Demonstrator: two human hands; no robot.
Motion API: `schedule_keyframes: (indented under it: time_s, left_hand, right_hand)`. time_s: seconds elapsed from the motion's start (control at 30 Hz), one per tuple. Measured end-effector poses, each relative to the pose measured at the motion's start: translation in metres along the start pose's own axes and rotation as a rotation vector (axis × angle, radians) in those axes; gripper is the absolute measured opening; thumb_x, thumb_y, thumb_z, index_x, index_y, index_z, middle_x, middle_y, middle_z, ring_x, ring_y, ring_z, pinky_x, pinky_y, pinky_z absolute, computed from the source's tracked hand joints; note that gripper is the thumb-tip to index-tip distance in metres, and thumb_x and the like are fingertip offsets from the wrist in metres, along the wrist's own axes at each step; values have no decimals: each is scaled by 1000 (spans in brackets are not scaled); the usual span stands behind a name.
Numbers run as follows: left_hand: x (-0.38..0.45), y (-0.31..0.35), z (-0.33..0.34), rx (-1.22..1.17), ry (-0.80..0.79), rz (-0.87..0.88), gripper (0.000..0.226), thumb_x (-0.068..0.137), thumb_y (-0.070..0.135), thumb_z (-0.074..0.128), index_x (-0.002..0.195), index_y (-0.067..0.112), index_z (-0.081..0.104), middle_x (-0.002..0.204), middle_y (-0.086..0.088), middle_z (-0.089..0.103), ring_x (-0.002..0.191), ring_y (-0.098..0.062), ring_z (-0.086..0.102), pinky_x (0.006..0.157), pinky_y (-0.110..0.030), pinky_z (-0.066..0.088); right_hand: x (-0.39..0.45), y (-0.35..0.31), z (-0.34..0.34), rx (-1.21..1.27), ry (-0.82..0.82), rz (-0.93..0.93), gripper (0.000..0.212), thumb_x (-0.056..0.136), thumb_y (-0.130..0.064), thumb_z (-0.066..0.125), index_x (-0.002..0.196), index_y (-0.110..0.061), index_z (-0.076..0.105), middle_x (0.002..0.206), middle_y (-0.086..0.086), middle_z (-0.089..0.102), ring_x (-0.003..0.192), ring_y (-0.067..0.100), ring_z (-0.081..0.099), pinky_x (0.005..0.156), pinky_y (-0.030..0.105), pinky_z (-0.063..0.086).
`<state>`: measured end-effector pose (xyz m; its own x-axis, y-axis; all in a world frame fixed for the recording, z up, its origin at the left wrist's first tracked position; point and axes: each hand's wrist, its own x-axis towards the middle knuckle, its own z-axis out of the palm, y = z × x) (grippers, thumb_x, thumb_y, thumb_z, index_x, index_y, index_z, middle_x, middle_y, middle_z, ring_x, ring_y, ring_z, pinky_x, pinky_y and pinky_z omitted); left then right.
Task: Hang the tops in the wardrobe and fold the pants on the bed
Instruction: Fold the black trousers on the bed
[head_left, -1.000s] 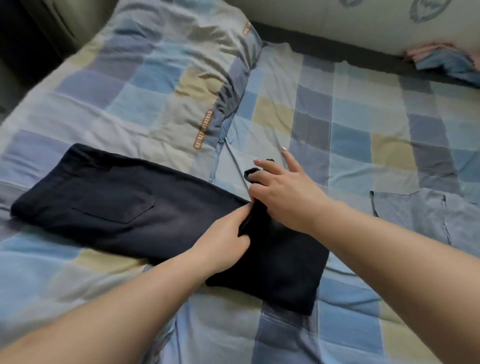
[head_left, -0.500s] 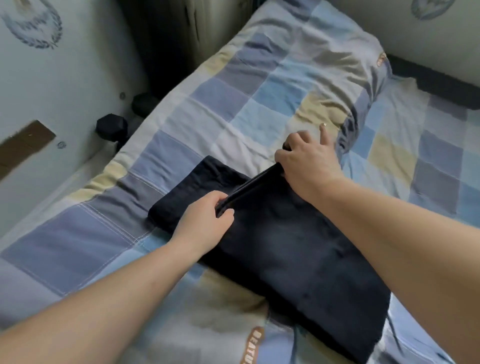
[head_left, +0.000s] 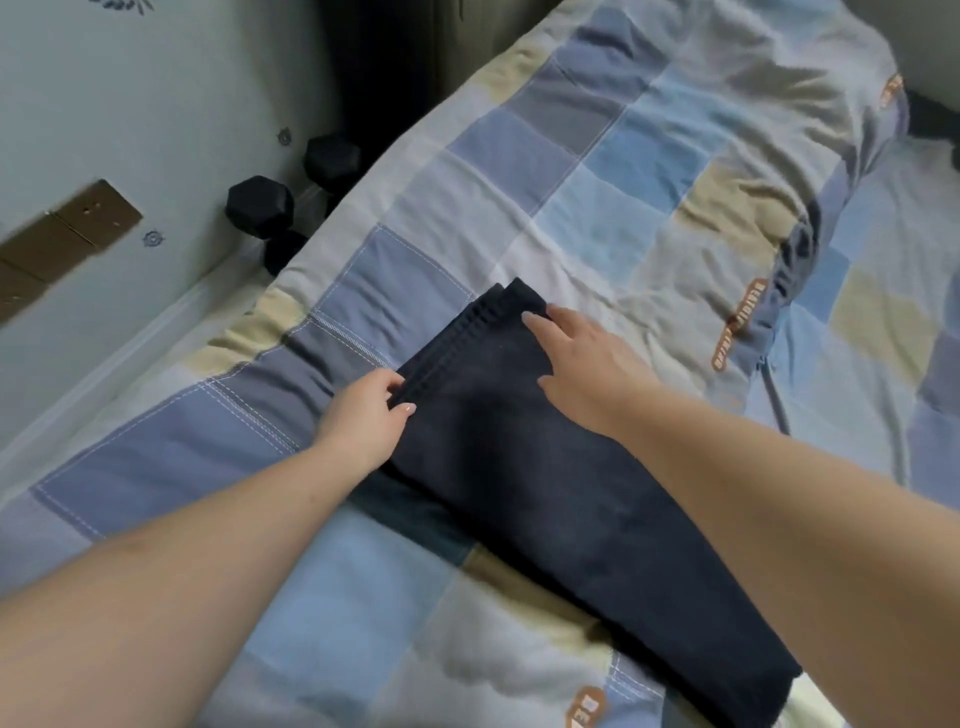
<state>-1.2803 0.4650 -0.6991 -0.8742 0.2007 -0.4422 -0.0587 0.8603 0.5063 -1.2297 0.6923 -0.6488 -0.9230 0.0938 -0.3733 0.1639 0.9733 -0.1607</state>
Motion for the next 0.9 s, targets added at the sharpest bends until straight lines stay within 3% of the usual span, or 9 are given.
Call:
schedule_keyframes:
  time_s: [0.13,0.23,0.37,0.5,0.57,0.7,0.8,0.9]
  left_hand:
    - [-2,2,15,100,102,-14,64,88,23,63,143,16,32,137,-10,46,127,-31,40,105,-44,34]
    - [-16,25,31,247,199,163,71,87,26,63,147,16,27,151,-7,31,139,-28,26,114,-50,16]
    - [-56,75,90,425,-11,595,66,94,29,50,151,21,18,159,3,14,147,-15,5,119,-45,1]
    - [-89,110,174,607,-196,889,61,98,26,32,153,25,4,161,5,2,147,-14,-6,118,-42,-6]
    - [-91,110,194,662,-219,890,60,99,31,28,153,27,2,161,4,1,148,-15,-7,117,-42,-7]
    - [-80,93,208,978,-184,838,68,92,61,12,152,30,6,161,-2,-5,148,-20,-9,117,-46,-5]
    - [-74,86,202,1062,-123,796,78,85,67,-1,152,30,15,161,-4,3,148,-23,1,117,-47,5]
    - [-81,92,205,1103,-147,699,78,85,68,0,152,30,13,161,-6,2,148,-25,1,115,-51,6]
  right_hand:
    - [-50,31,45,7,-92,62,67,94,-29,49,151,-24,15,159,7,10,145,25,15,116,39,20]
    - [-92,49,79,70,-88,202,68,94,-35,48,151,-22,13,160,5,7,146,22,8,117,42,13]
    - [-126,64,117,182,-8,382,67,96,-47,38,151,-23,9,160,4,-1,147,20,0,117,44,8]
    - [-136,76,157,163,65,324,68,98,-42,32,152,-21,-3,159,4,-10,147,20,-6,117,44,6]
    - [-143,83,170,154,58,304,66,98,-39,29,151,-20,-5,159,5,-11,147,20,-9,117,43,4]
    - [-185,119,207,181,17,385,71,91,-63,16,151,-30,0,160,4,-10,147,19,-9,117,45,-3]
    - [-213,143,225,158,-44,460,72,90,-68,13,150,-32,-5,159,2,-15,146,17,-15,116,47,-6]
    - [-242,165,233,178,-107,551,73,90,-69,13,149,-34,-10,157,0,-21,145,18,-18,116,49,-1]
